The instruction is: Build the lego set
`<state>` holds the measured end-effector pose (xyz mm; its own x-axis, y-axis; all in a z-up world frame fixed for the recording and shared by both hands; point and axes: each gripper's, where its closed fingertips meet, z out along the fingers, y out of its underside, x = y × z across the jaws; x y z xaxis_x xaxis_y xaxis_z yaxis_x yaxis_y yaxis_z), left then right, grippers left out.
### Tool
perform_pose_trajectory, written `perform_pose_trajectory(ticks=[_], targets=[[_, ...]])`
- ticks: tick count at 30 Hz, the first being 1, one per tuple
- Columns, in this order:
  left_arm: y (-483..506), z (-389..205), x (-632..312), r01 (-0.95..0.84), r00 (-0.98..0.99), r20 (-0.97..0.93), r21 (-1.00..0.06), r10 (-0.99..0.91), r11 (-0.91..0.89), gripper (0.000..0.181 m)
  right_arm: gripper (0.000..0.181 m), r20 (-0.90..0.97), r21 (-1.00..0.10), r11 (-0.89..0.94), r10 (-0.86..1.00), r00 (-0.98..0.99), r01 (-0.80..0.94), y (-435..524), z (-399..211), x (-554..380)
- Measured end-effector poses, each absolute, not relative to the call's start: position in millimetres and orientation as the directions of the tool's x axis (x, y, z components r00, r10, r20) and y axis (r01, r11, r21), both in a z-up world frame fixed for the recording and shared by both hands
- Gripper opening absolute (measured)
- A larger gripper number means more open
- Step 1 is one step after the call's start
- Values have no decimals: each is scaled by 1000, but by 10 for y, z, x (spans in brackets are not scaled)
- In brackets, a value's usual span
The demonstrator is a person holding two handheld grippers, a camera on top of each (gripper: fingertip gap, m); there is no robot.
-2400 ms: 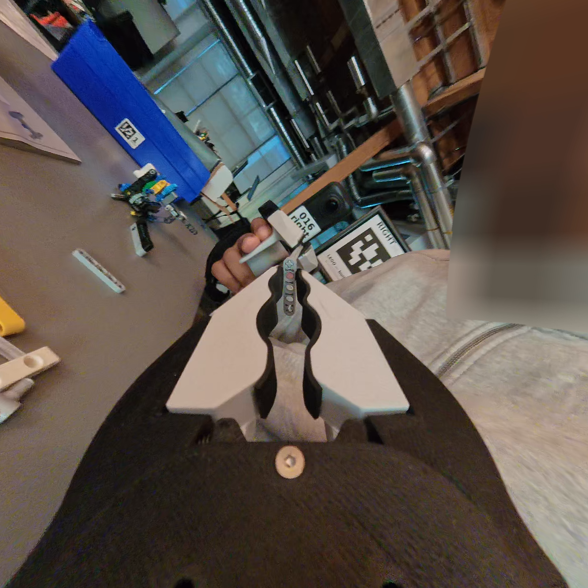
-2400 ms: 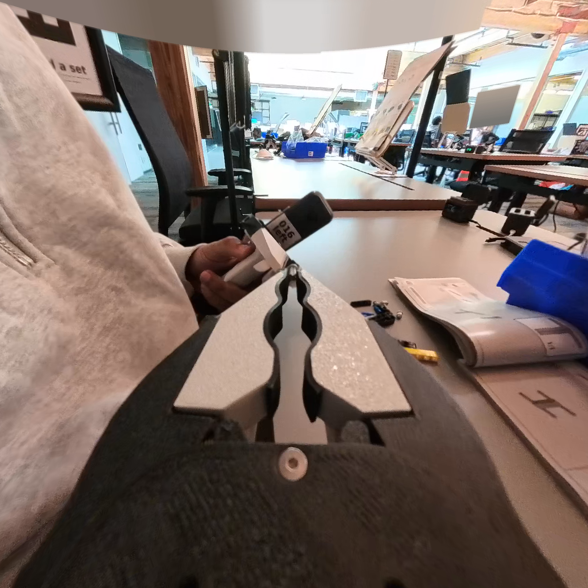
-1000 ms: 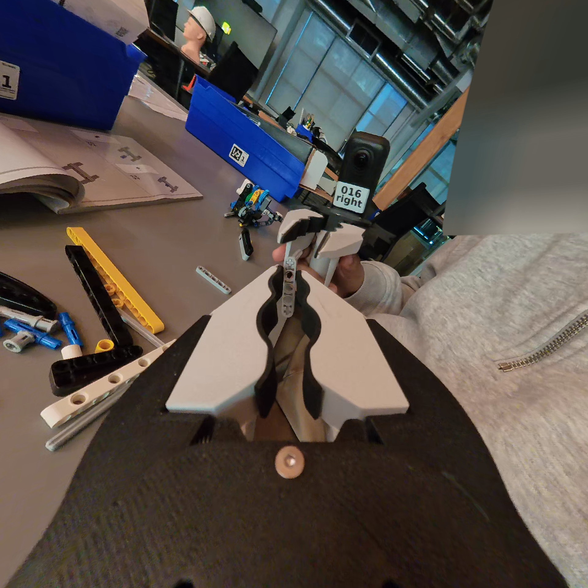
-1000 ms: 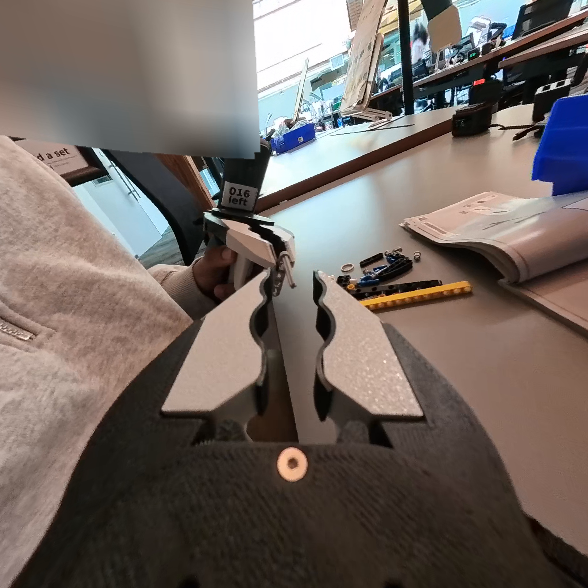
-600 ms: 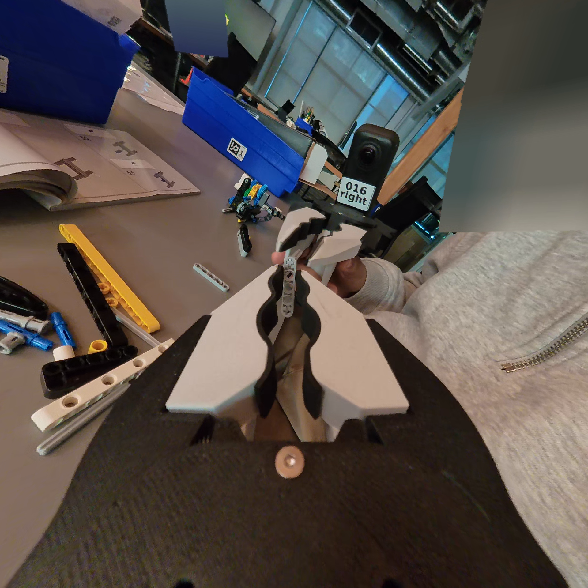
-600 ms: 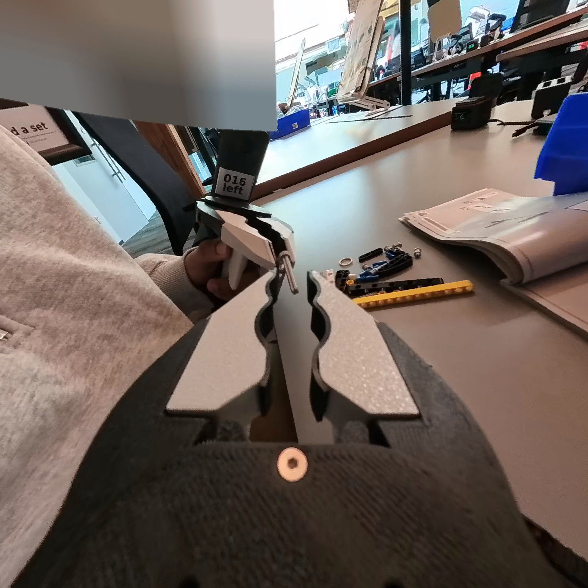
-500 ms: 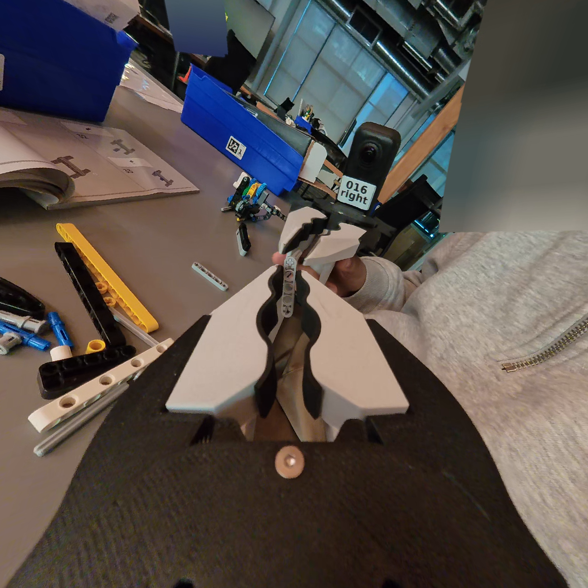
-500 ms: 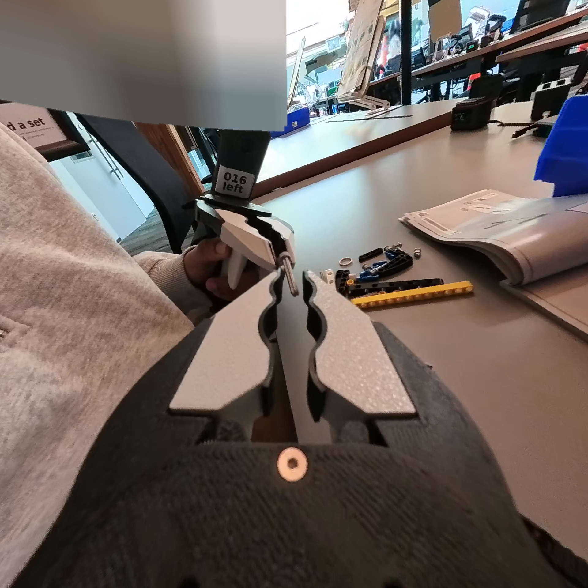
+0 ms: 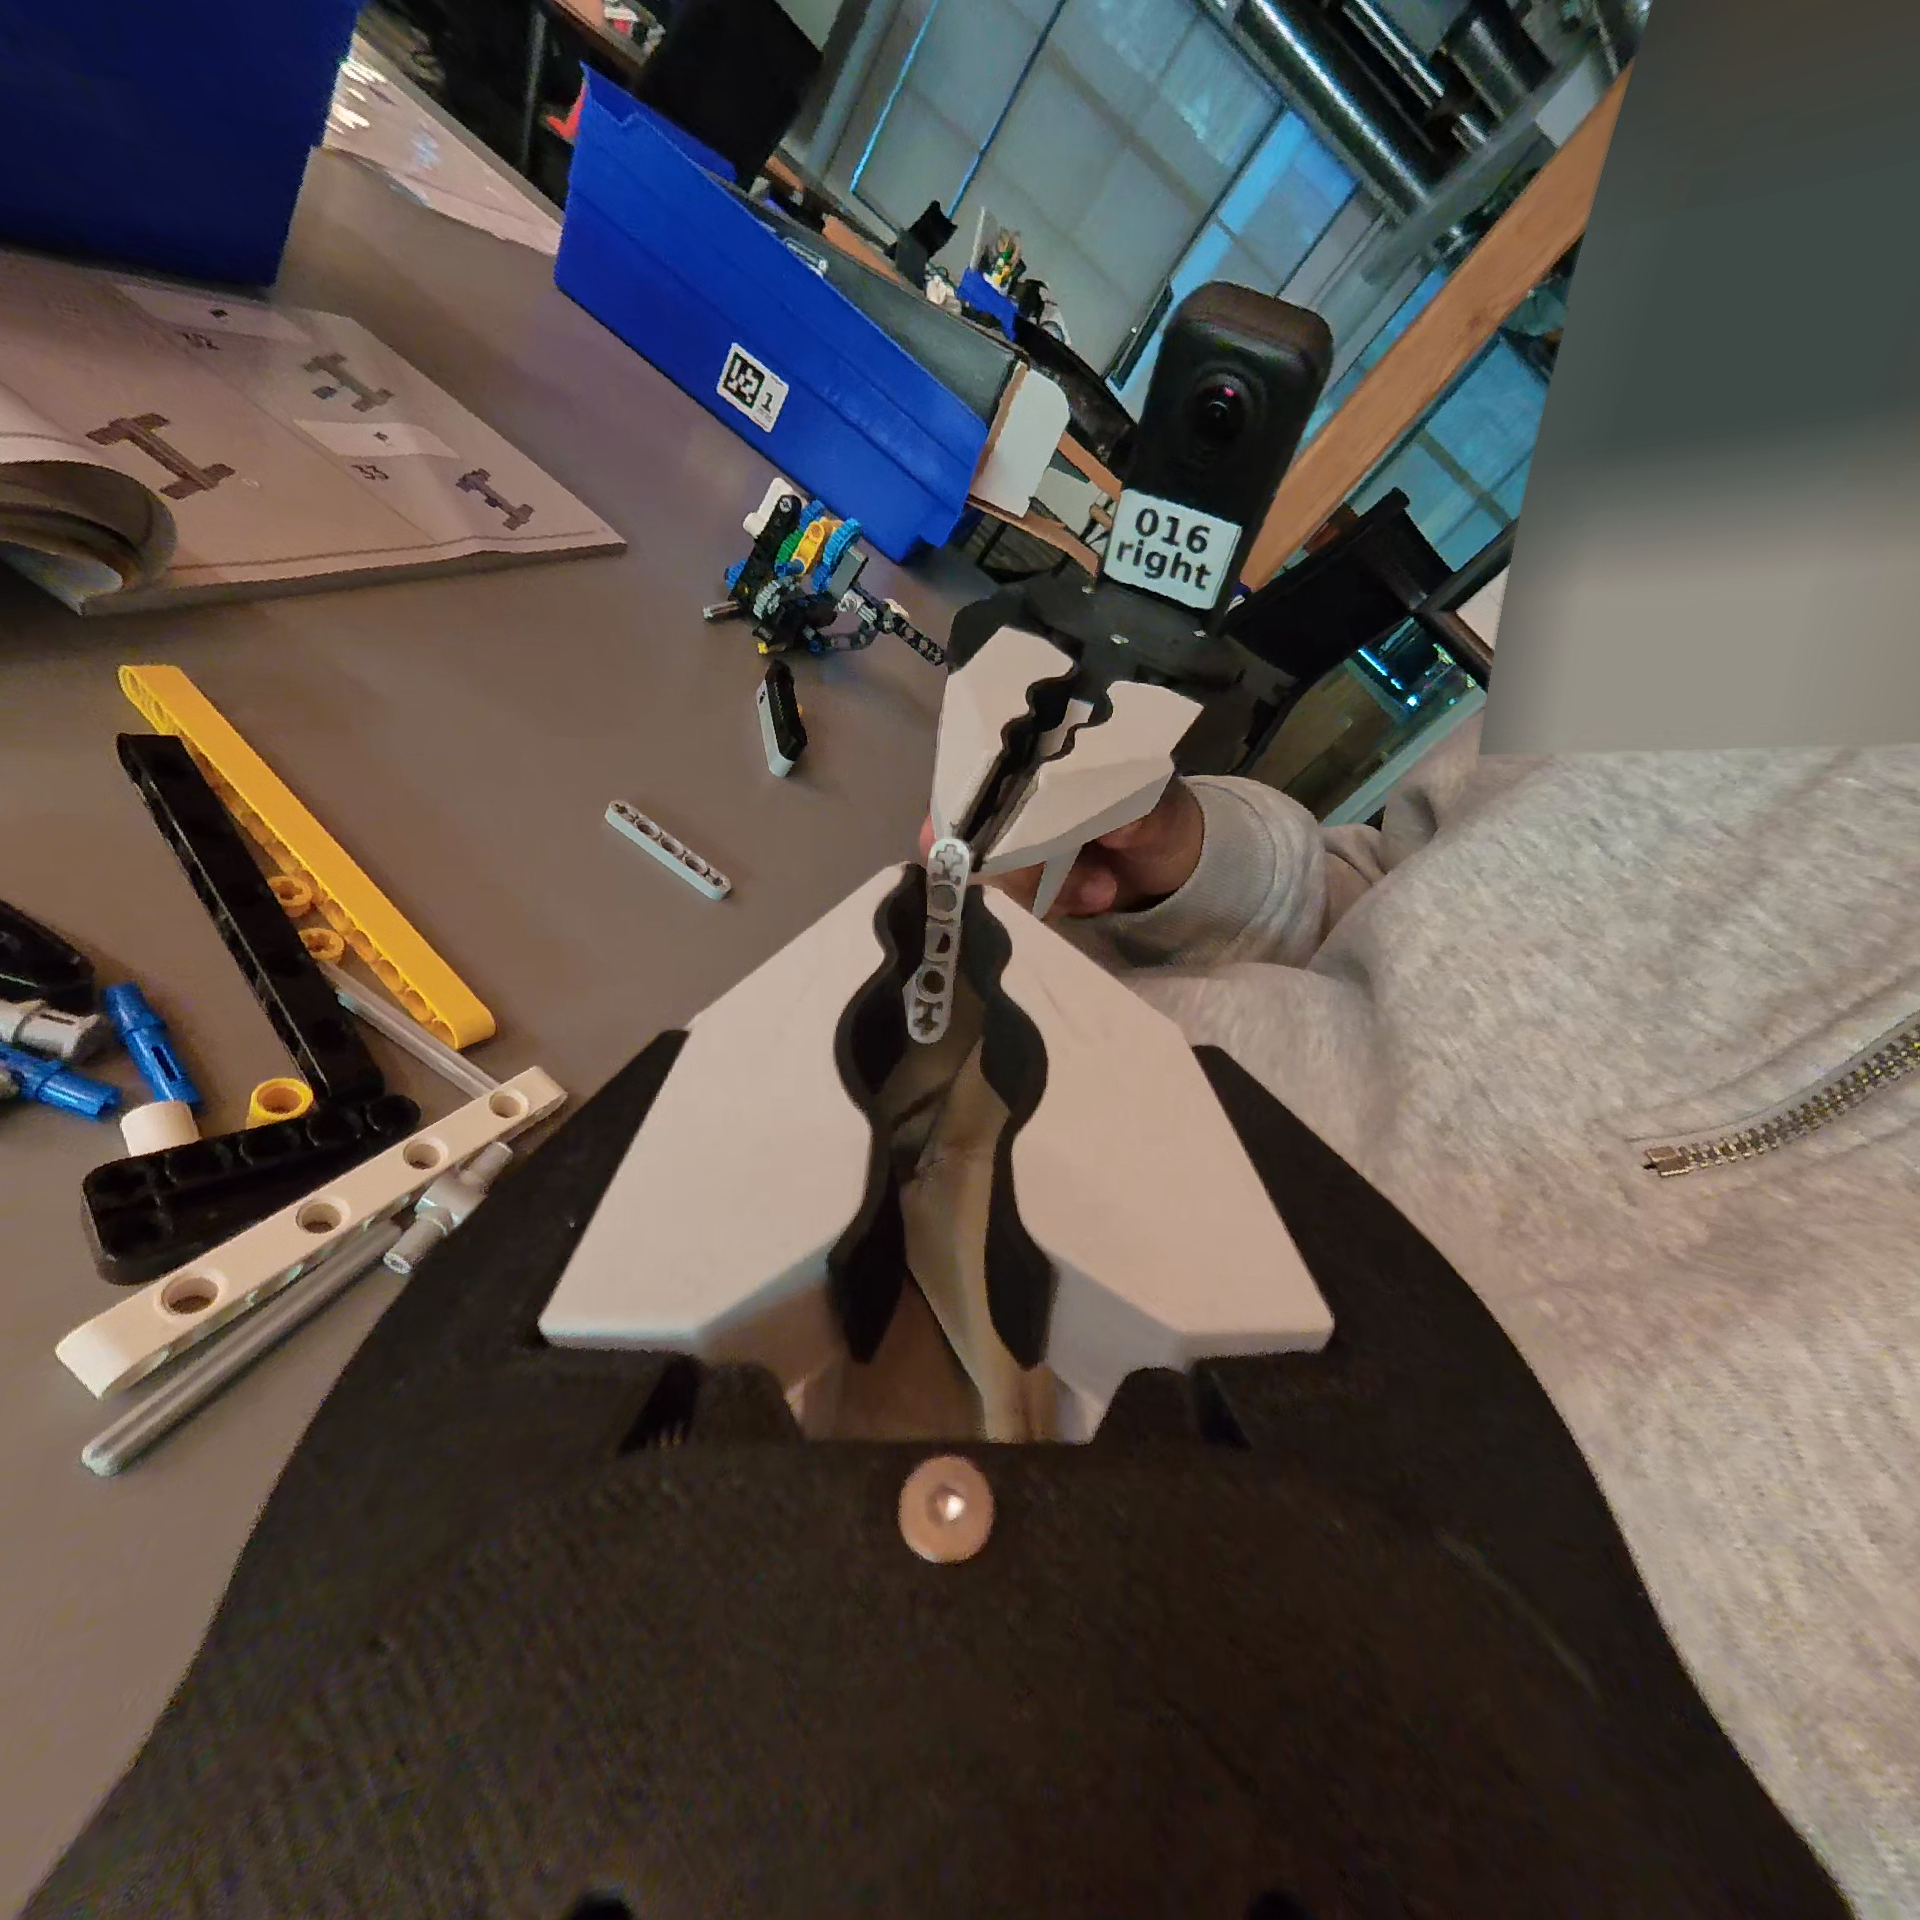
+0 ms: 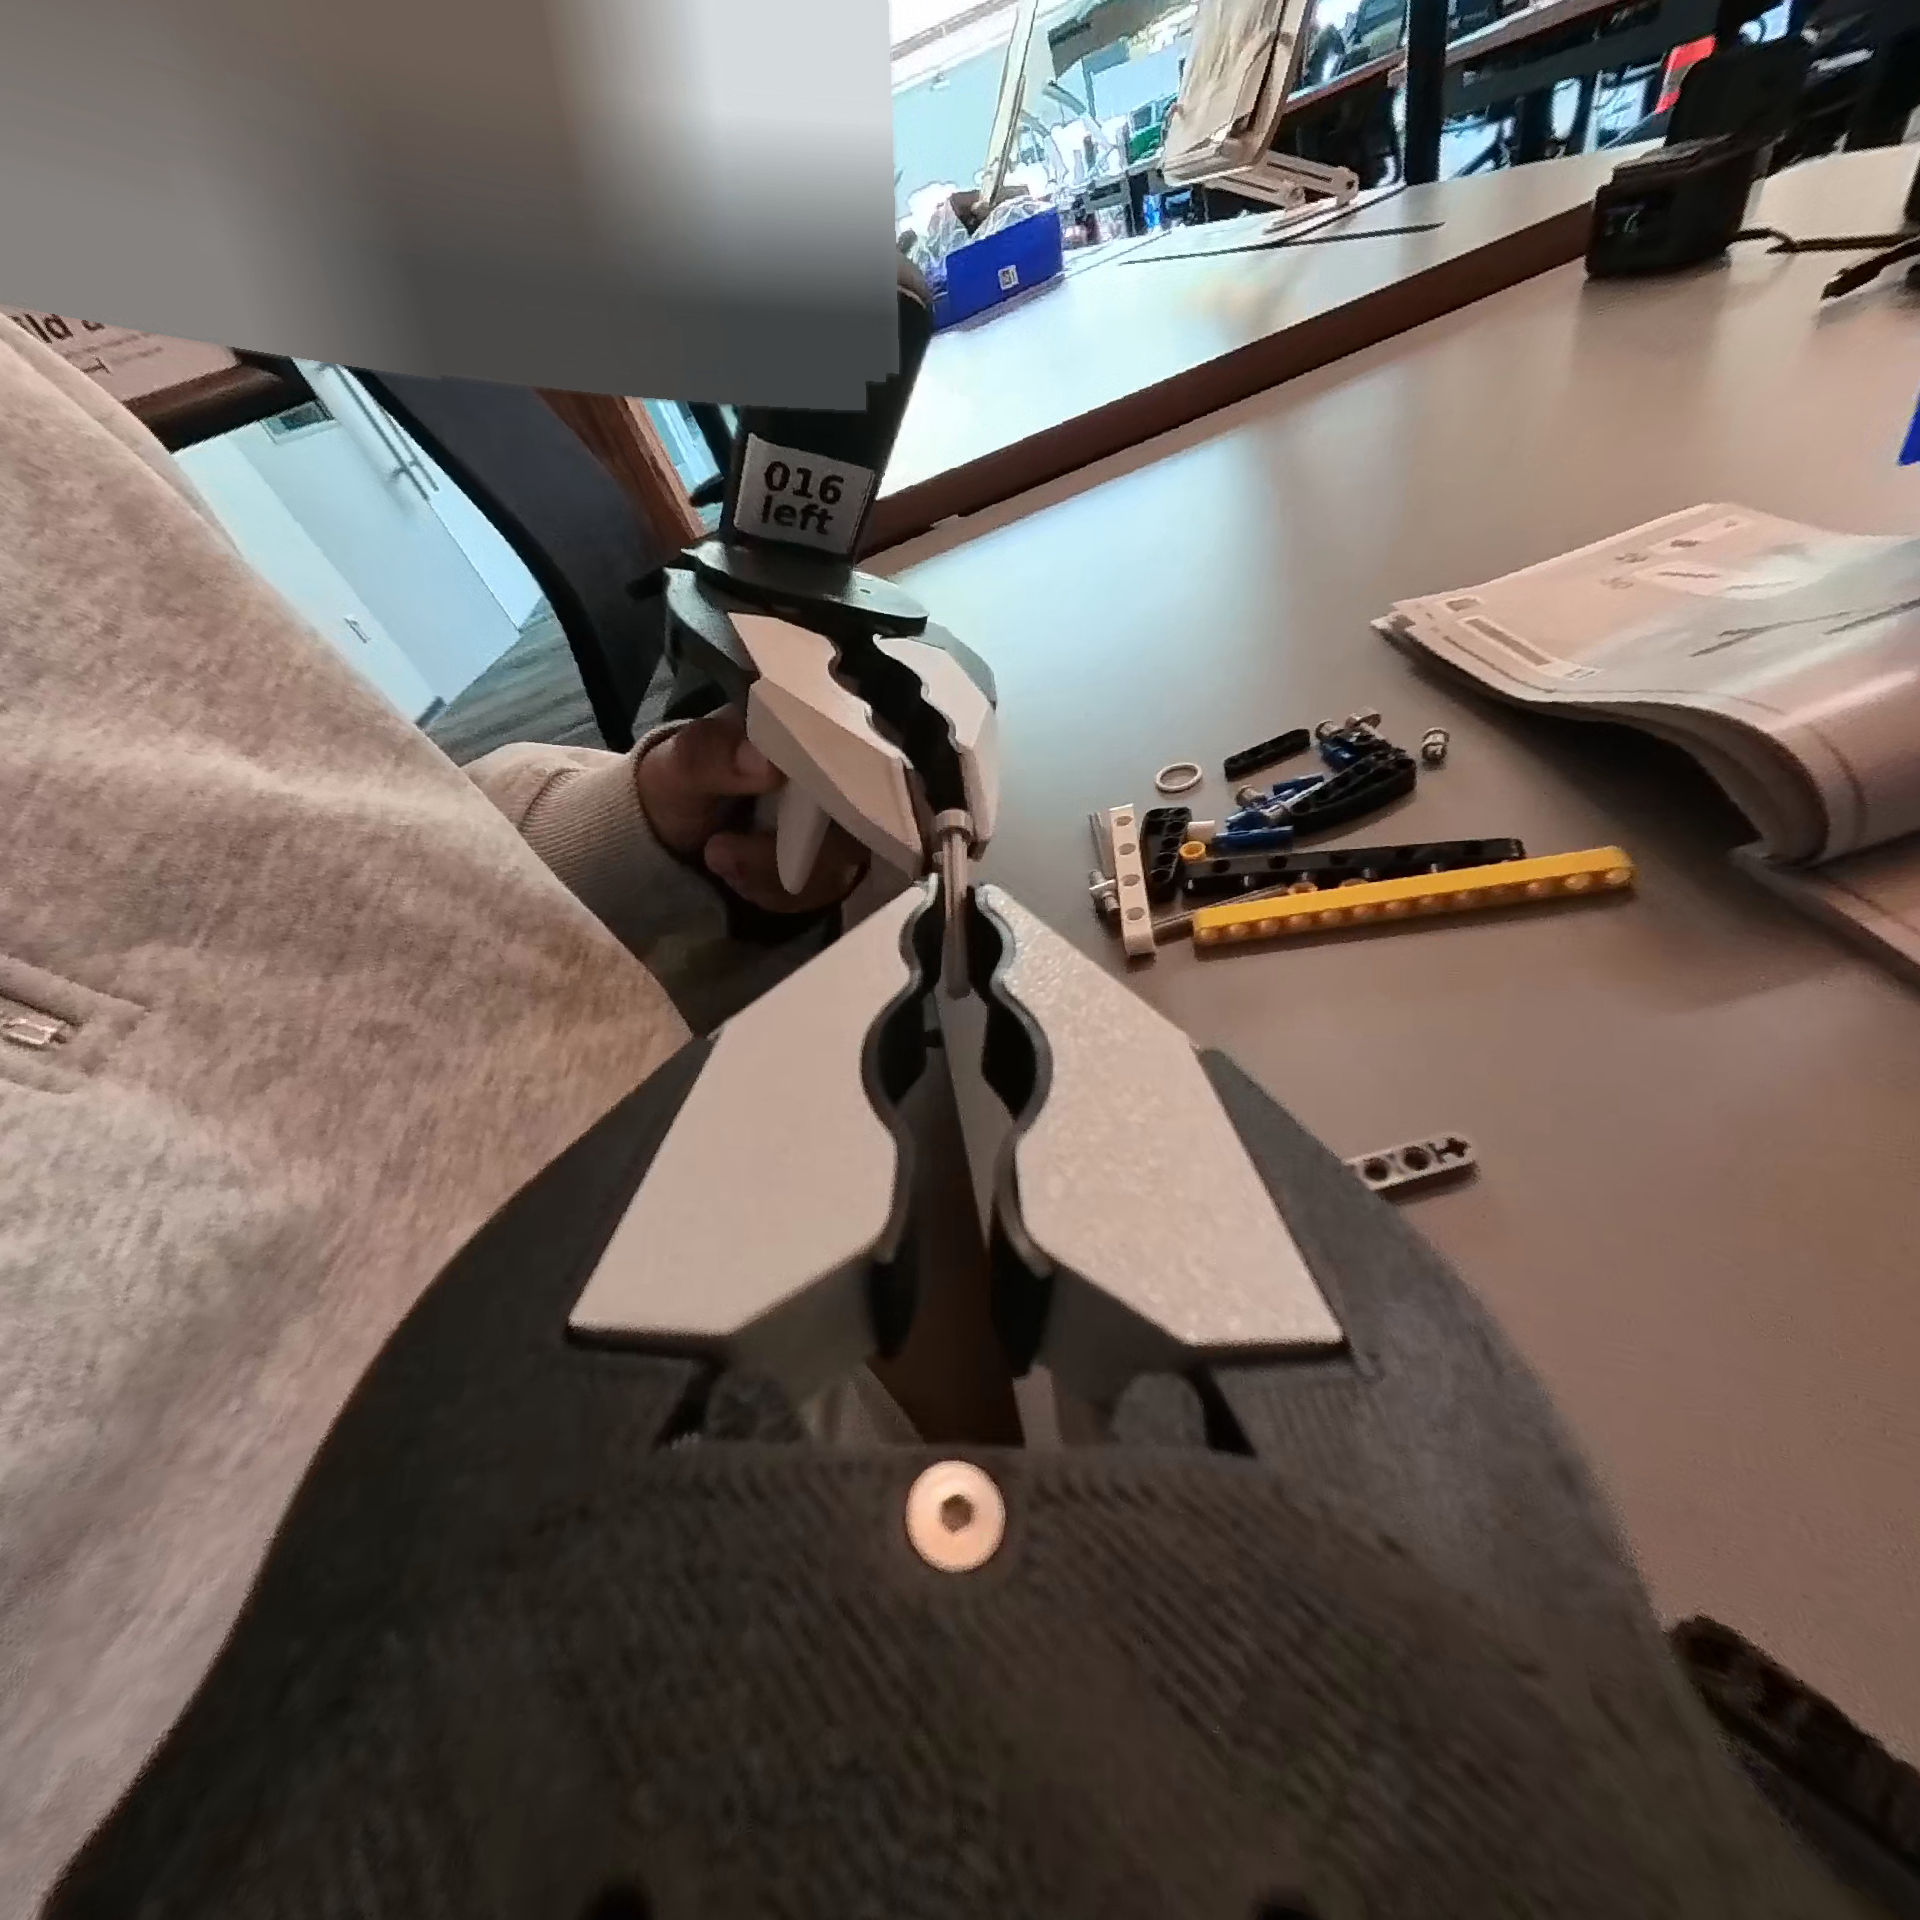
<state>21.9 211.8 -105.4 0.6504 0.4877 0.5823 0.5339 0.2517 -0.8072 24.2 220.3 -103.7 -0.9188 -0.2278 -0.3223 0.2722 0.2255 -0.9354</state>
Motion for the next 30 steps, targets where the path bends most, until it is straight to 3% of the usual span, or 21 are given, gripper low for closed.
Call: perform_pose_trajectory(ticks=[9, 14, 16, 18, 20, 23, 27, 28, 30], targets=[[2124, -1115, 225, 565, 635, 600, -790, 486, 237, 5, 3, -411, -900, 258, -228, -882, 353, 2195, -1094, 223], [2072, -1070, 117, 504, 611, 577, -811, 542, 295, 8, 3, -430, -897, 189, -159, -889, 401, 2146, -1030, 69], [2076, -1151, 96, 490, 599, 517, -841, 612, 231, 34, 3, -456, -885, 164, -120, -882, 435, 2134, -1022, 2], [2104, -1168, 83, 466, 595, 466, -864, 655, 190, 41, 3, -487, -869, 146, -85, -869, 473, 2121, -1030, -40], [2099, -1152, 53, 435, 574, 425, -883, 700, 179, 36, 3, -516, -853, 122, -54, -855, 507, 2103, -1022, -59], [1976, -1173, -15, 402, 496, 355, -903, 792, 153, 9, 3, -537, -841, 95, -24, -843, 533, 2072, -1005, -54], [1956, -1155, 6, 385, 510, 323, -915, 798, 124, 5, 4, -534, -844, 86, -34, -845, 530, 2054, -976, -21], [1951, -1163, 15, 387, 516, 314, -916, 797, 110, 4, 12, -524, -850, 91, -55, -850, 518, 2063, -961, -5], [1967, -1191, 52, 399, 549, 315, -913, 774, 87, 3, 59, -492, -870, 86, -117, -863, 485, 2106, -891, 11]])
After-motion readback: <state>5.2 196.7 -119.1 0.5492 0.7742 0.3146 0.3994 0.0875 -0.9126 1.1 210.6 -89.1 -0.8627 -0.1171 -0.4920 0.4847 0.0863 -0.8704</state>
